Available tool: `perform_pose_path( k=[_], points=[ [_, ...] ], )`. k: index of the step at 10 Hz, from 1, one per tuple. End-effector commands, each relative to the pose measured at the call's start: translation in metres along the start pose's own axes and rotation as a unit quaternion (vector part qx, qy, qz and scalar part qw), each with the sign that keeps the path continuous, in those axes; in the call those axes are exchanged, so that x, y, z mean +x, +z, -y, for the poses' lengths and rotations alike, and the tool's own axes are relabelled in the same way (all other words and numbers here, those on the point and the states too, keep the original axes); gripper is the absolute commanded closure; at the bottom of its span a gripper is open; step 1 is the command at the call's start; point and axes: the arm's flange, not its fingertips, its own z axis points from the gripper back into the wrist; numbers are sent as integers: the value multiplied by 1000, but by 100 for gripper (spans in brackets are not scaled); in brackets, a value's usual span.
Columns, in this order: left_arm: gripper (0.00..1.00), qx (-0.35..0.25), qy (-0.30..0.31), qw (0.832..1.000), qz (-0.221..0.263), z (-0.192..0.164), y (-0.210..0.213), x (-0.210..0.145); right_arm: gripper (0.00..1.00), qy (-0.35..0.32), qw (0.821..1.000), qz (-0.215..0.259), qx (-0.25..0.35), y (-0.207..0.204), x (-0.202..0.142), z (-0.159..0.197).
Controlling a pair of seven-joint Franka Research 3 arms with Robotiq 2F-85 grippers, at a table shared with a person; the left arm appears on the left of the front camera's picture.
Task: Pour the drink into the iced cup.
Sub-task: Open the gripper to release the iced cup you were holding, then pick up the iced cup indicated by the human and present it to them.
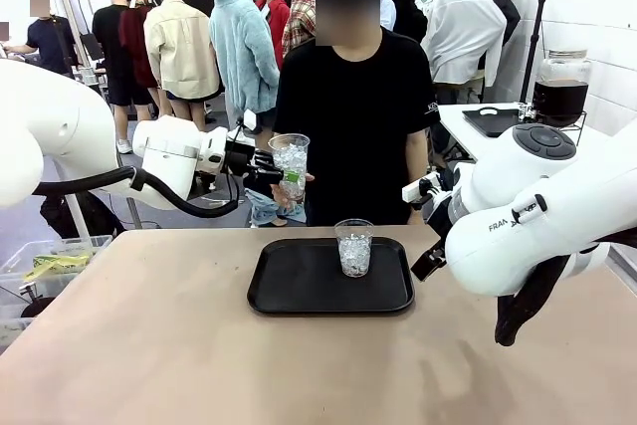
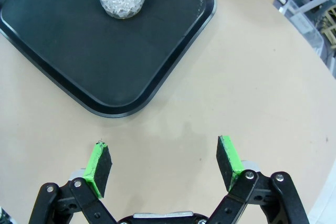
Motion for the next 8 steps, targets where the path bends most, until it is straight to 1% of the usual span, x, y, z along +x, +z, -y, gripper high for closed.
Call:
perform_pose_path(
  k=[1,8],
  points=[
    [50,1,-6,1000,22,0,6,5,0,0,1000,0,0,0,0,-1],
    [50,-13,1,1000,25,5,10,5,0,0,1000,0,0,0,0,-1]
  ],
)
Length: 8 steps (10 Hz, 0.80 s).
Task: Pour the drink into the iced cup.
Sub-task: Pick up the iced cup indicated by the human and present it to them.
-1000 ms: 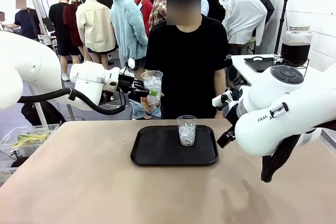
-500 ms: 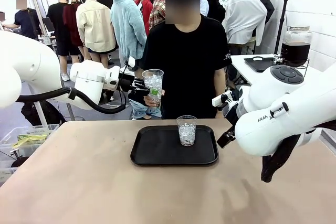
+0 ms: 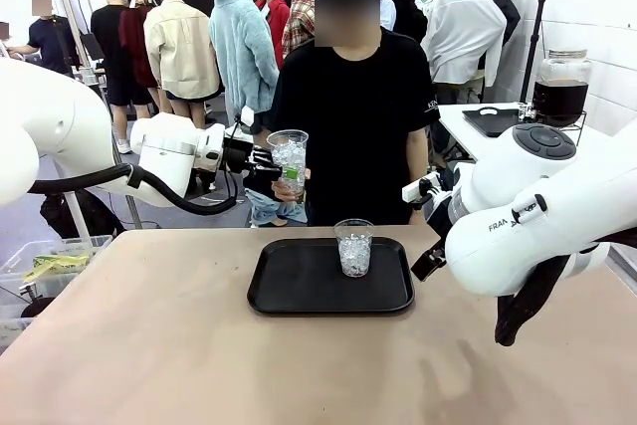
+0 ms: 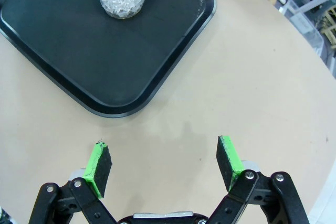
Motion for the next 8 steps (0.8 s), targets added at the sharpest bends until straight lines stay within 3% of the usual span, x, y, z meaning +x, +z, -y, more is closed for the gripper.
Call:
perform_pose_path(
  k=[1,4,6,7,8],
  points=[
    [50,-4,5,1000,15,5,4,0,0,0,1000,0,0,0,0,-1],
    [50,-15,11,1000,-2,9,-1,2,0,0,1000,0,0,0,0,-1],
    [11,1,17,1000,0,11,1,3,0,0,1000,0,0,0,0,-1],
    [0,17,21,1000,-1,10,4,3,0,0,1000,0,0,0,0,-1],
    [0,31,25,999,2,10,5,2,0,0,1000,0,0,0,0,-1]
  ],
)
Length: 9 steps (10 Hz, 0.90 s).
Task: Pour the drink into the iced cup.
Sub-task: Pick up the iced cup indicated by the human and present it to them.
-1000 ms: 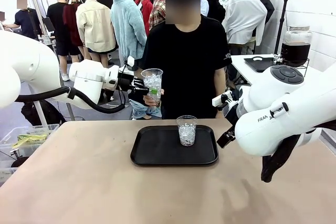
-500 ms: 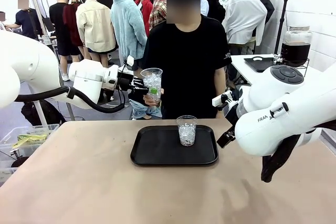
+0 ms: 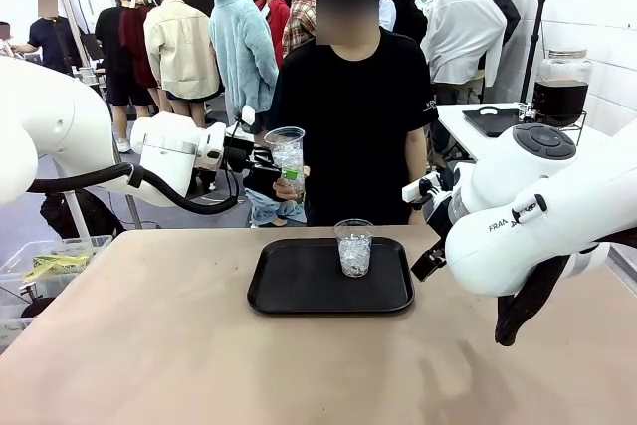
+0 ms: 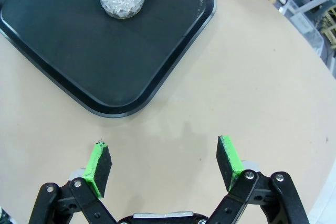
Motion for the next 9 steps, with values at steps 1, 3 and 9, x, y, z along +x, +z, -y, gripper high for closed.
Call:
perform_pose_path(
  k=[1,3,9],
  points=[
    [0,34,32,999,7,10,8,-1,0,0,1000,0,0,0,0,-1],
    [0,118,61,991,2,13,17,-2,0,0,1000,0,0,0,0,-1],
    [0,294,110,924,-219,101,37,-1,0,0,1000,0,0,0,0,-1]
  ],
)
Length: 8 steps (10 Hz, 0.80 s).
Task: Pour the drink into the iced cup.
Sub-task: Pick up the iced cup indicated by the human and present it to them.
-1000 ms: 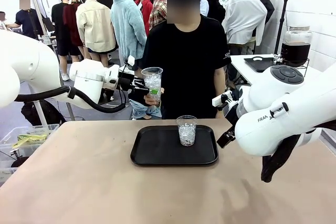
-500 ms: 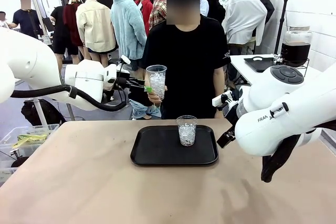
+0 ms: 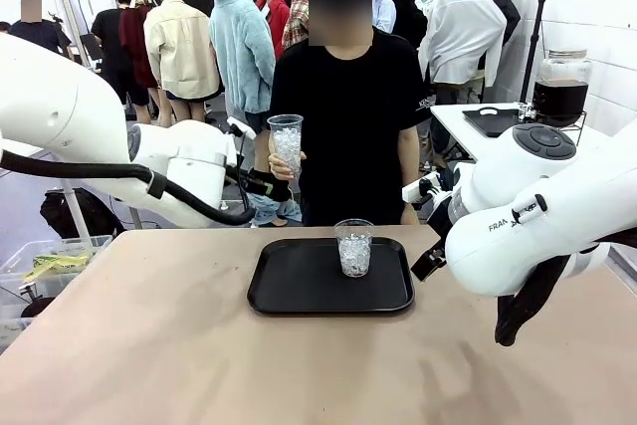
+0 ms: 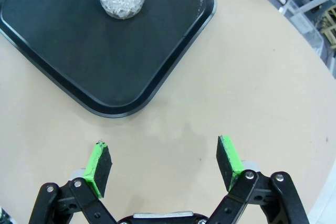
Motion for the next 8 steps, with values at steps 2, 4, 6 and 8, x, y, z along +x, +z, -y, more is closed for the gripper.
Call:
perform_pose_path(
  k=[2,4,6,8],
  points=[
    [0,-51,-54,990,-121,36,68,-14,0,0,1000,0,0,0,0,-1],
    [0,-59,-111,960,-252,50,92,-43,0,0,1000,0,0,0,0,-1],
    [0,-44,-129,947,-292,48,129,-73,0,0,1000,0,0,0,0,-1],
    [0,-30,-136,953,-268,39,170,-82,0,0,1000,0,0,0,0,-1]
  ],
)
